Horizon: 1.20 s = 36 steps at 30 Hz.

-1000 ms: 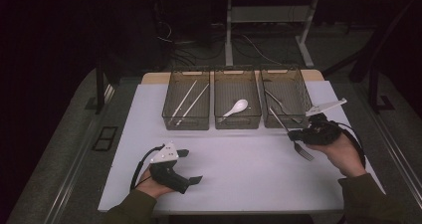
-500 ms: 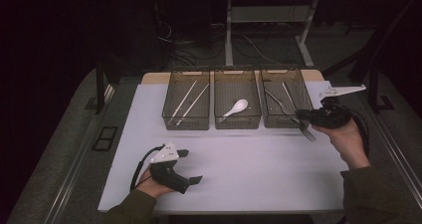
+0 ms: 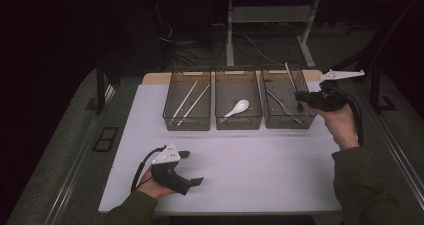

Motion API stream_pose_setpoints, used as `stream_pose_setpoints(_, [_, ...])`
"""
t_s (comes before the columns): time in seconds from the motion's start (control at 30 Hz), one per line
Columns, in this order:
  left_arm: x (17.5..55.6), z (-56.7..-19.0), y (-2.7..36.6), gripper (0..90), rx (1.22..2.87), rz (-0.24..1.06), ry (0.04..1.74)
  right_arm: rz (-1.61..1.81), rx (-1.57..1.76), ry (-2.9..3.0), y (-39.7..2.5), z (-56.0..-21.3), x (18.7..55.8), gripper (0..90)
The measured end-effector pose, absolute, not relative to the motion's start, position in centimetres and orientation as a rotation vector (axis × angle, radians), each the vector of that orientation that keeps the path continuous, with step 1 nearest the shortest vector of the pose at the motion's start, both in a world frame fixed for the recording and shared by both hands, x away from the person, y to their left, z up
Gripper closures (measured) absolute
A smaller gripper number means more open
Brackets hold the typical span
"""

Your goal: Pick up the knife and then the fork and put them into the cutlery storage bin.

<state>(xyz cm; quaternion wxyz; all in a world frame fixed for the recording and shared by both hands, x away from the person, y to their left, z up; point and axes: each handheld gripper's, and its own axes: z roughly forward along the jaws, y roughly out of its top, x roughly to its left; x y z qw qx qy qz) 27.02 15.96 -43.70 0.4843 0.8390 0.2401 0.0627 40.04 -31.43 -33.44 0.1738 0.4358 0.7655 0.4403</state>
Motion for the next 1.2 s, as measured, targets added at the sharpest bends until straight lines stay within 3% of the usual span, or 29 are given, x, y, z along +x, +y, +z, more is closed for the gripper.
stream_pose_setpoints(0.37, [26.9,-43.7,15.9,0.0,2.043,0.148,0.583,1.209,1.255,2.142,-31.2,-34.7,44.0,84.5])
stream_pose_setpoints(0.67, [26.9,-43.7,15.8,0.0,2.045,0.14,0.576,1.018,1.33,2.209,-31.5,-37.7,46.3,84.5])
stream_pose_setpoints(1.1, [26.9,-43.8,15.8,0.0,2.051,0.129,0.572,0.891,1.341,2.318,-31.0,-39.3,47.1,83.3])
stream_pose_setpoints(1.2, [26.9,-43.8,15.7,0.0,2.052,0.13,0.569,0.883,1.337,2.331,-30.9,-39.4,47.0,77.2])
